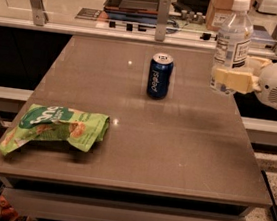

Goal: Place blue plastic bottle upright

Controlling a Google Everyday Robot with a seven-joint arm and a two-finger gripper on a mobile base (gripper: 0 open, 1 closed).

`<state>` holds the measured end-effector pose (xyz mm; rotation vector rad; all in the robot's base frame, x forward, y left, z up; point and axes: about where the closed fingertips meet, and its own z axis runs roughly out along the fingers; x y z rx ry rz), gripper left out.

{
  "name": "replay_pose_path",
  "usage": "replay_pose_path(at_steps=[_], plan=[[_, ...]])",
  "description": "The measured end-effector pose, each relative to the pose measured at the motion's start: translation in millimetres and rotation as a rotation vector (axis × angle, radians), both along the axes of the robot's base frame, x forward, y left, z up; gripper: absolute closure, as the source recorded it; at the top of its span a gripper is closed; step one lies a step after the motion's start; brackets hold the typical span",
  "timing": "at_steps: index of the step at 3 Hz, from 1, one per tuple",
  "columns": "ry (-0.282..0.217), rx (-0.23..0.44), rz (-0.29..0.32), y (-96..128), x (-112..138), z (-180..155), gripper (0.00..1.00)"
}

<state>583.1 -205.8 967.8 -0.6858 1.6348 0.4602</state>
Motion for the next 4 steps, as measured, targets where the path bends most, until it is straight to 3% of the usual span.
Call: replay_pose_path(at_steps=[2, 4], plan=[[-0.058, -0.032, 0.009, 9, 2, -41, 1.0], [-0.088, -0.013, 0.025, 8, 6, -75, 1.0]])
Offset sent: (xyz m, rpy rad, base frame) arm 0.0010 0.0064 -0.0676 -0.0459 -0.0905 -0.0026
